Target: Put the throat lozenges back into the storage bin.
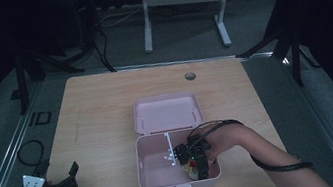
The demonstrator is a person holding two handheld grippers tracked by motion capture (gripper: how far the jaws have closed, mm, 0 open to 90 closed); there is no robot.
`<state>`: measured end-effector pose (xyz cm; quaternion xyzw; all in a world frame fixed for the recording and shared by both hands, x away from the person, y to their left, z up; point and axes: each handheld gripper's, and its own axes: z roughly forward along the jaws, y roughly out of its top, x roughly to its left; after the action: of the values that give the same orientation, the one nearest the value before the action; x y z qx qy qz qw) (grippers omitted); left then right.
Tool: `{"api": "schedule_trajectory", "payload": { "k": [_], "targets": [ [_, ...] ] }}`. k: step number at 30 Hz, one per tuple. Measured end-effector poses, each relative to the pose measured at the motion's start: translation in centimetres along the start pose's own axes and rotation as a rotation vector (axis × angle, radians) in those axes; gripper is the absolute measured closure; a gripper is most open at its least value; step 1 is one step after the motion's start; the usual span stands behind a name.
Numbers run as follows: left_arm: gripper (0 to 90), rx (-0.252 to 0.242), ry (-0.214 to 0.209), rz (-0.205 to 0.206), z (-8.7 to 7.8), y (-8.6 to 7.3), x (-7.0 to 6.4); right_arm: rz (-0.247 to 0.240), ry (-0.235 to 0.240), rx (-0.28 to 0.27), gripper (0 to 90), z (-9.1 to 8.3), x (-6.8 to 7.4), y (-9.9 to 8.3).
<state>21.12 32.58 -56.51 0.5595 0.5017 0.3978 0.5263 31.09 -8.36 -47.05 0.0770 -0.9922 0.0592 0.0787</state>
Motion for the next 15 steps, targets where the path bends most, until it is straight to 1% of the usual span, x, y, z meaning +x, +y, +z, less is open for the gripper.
{"api": "schedule_trajectory", "payload": {
  "k": [6, 10, 13, 15],
  "targets": [
    [0.3, 0.001, -0.003, 0.001, 0.13, 0.02, 0.00, 0.011, 0.019, 0.023, 19.7, 0.86, -0.33, 0.04],
    [0.3, 0.003, -0.006, 0.007, 0.22, 0.04, -0.06, 0.012, 0.030, 0.026, 19.1, 1.06, -0.30, 0.00],
    [0.3, 0.003, -0.006, 0.007, 0.23, 0.03, -0.07, 0.014, 0.026, 0.037, 18.5, 1.10, -0.24, 0.02],
    [0.3, 0.000, -0.005, 0.007, 0.21, 0.02, -0.07, 0.018, 0.027, 0.034, 17.5, 0.91, -0.20, 0.01]
  ]
}}
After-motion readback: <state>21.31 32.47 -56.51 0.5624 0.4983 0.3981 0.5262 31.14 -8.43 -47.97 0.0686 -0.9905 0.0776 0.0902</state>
